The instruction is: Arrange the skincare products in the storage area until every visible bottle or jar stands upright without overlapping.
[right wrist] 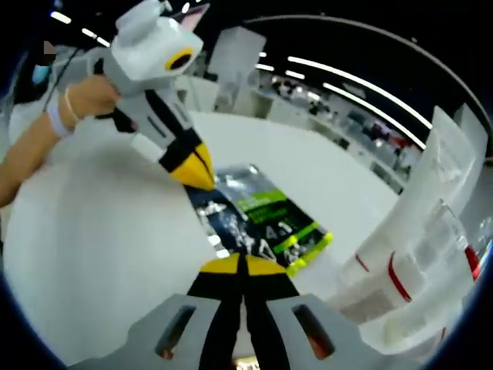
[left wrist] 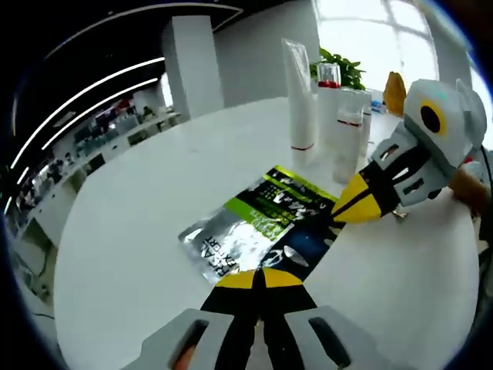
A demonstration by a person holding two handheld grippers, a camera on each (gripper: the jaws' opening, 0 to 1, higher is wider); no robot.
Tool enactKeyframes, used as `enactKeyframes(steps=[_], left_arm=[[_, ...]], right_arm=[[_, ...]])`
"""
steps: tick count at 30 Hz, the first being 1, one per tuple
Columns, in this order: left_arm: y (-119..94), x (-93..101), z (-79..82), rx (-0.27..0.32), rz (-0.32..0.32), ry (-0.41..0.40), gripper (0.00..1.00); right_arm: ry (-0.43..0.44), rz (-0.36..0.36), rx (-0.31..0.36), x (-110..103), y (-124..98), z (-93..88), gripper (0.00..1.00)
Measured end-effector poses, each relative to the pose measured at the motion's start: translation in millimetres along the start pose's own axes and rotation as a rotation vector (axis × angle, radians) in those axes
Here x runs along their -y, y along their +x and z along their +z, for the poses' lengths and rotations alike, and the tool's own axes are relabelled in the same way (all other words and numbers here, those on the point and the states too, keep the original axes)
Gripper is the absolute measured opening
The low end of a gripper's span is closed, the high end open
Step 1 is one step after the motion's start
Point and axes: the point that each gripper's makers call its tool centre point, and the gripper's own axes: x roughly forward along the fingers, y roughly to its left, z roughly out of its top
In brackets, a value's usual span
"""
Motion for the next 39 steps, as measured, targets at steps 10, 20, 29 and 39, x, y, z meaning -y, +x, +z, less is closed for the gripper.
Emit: enactKeyframes(steps=[10, 20, 29, 39], left_arm=[[1.4, -6.4, 2.7, -0.009, 0.016, 0.009, 0.0], [-52.0, 0.1, 98.1, 0.538, -0.08, -0.005, 0.24], [-112.1, 29.9, 142.9, 0.881, -0.322, -0.062, 0.7], [-54.0, 75.4, 124.0, 0.631, -0.278, 0.141, 1.0]], right_arm=[[0.006, -0.018, 0.055, 7.5, 3.1, 2.3, 0.0], [0.085, -0.054, 0.333, 24.2, -37.3, 68.1, 0.48], [0.058, 0.065, 0.74, 23.4, -120.0, 122.9, 1.0], [0.102, 0.092, 0.76, 35.1, -159.2, 103.4, 1.0]])
